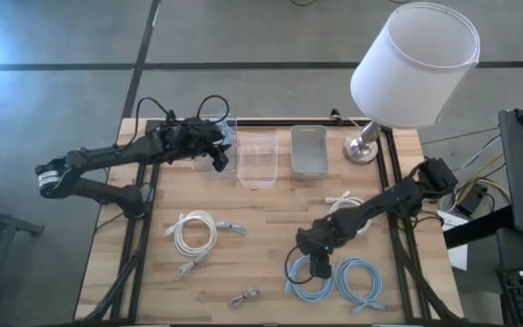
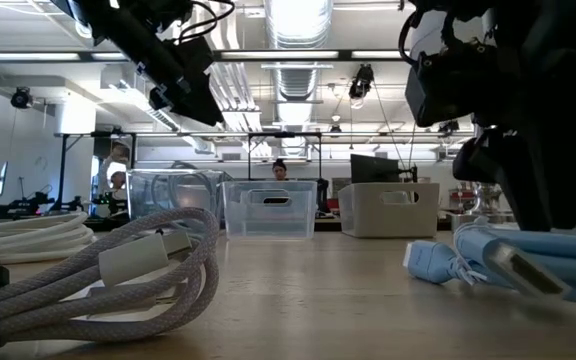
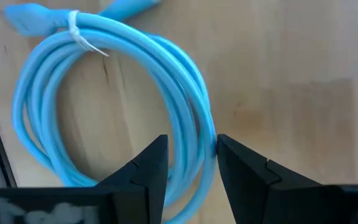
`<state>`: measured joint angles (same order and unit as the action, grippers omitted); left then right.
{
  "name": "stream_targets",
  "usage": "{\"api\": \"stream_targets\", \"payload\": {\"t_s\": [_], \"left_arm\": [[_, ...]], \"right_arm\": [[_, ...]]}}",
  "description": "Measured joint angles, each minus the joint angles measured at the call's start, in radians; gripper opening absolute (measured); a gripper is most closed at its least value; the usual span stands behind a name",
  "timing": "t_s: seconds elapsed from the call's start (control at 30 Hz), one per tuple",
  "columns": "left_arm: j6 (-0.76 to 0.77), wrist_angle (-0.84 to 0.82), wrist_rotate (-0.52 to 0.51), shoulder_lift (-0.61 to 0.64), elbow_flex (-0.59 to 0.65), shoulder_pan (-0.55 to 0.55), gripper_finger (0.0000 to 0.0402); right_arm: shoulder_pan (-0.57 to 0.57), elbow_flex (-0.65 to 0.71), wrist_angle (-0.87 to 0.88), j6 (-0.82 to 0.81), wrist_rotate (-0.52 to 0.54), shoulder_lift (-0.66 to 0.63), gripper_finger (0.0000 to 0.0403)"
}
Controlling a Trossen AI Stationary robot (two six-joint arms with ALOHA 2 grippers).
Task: Pick & Place USB Port
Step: Put the left blue hdmi cable into the left transparent bin
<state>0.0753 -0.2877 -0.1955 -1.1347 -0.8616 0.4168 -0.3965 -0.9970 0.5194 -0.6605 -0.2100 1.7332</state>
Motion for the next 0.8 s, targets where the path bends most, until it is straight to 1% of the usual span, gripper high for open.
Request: {"api": "stream_targets", "payload": {"t_s": [0.3, 0.5, 0.63, 0.8], "left_arm": [[-0.002, 0.001, 0.0, 0.0, 0.0, -0.001, 0.0172], [-0.006, 0.008, 0.0, 0.0, 0.0, -0.001, 0.0172], [-0.008, 0.009, 0.0, 0.0, 0.0, -0.001, 0.0172], [-0.008, 0.01, 0.0, 0.0, 0.0, -0.001, 0.0172]], "right_arm": [[-0.014, -0.002, -0.026, 0.016, 0.045, 0.062, 0.0128], [-0.018, -0.007, -0.021, 0.02, 0.055, 0.082, 0.0113], [-0.015, -0.01, -0.014, 0.042, 0.056, 0.08, 0.0086], [-0.015, -0.026, 0.004, 0.103, 0.057, 0.075, 0.0031]]}}
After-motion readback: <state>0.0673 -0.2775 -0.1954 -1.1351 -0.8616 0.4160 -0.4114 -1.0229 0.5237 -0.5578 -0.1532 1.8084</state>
